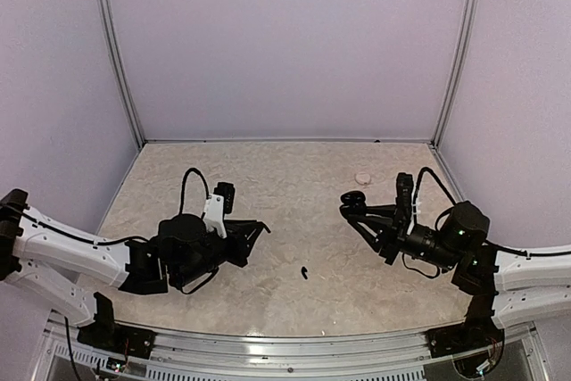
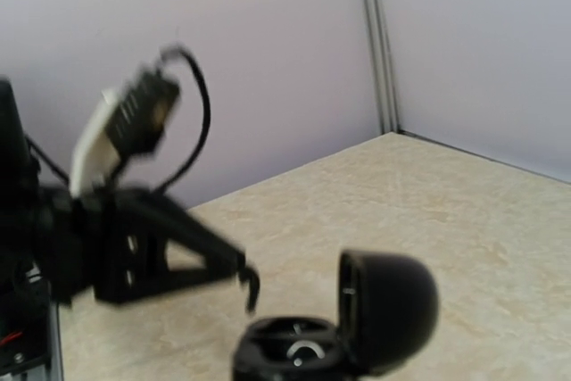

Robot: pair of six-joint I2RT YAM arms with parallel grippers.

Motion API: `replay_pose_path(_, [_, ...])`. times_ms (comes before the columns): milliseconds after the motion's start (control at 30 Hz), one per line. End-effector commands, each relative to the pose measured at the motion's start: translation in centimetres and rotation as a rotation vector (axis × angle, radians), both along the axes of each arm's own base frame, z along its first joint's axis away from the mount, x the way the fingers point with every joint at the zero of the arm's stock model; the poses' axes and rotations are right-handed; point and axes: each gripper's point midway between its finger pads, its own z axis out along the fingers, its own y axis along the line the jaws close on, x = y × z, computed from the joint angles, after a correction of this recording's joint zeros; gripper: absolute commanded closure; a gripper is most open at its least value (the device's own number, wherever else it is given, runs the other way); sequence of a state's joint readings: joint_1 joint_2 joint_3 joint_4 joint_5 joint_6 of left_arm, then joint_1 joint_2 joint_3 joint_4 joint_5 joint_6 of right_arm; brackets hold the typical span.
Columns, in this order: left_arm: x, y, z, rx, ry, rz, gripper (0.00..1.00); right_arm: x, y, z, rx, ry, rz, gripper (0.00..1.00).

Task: Insert the wireless bluetooth earbuds into the charging case
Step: Place the right earbud at the center of the board.

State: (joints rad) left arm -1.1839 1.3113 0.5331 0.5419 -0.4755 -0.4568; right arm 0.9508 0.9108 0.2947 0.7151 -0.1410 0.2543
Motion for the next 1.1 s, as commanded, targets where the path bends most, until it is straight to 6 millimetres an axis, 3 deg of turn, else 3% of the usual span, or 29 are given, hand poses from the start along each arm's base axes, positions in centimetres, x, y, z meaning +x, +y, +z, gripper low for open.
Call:
replay_pose_path(0, [0.7,0.3,-3.7,-0.144,0.211,0.105,0.85,0.5,-0.6,1.1,0.012,-0.018,-0.023,1.0])
replay_pose_path(167, [1.0,0.2,-8.3,-0.15,0.358,0.167,0.85,0.6,-0.9,1.2,0.012,-0.02,-0.029,1.0])
replay_pose_path(300, [0.9,-0.1,-10.8,-0.143,0.436,0.188,0.83,0.7,-1.0,1.4,0.014,-0.025,-0.032,1.0])
replay_pose_path(533, [0.7,-0.2,-14.2,-0.111,0.546,0.248,0.79,0.8,-1.2,1.4,0.012,-0.029,-0.034,1.0])
replay_pose_path(633, [0.6,-0.1,-15.0,-0.1,0.573,0.267,0.7,0.8,-1.3,1.5,0.012,-0.032,-0.037,1.0])
replay_pose_path(833, [0.8,0.0,-13.8,-0.012,0.525,0.225,0.42,0.8,-1.5,1.7,0.011,-0.038,-0.036,1.0])
replay_pose_path(967, [1.9,0.9,-9.6,0.081,0.367,0.11,0.31,0.7,-1.7,1.9,0.011,-0.05,-0.039,1.0])
replay_pose_path(1067, [2.2,1.1,-7.0,0.092,0.305,-0.096,0.31,0.7,-1.9,2.1,0.008,-0.059,-0.044,1.0])
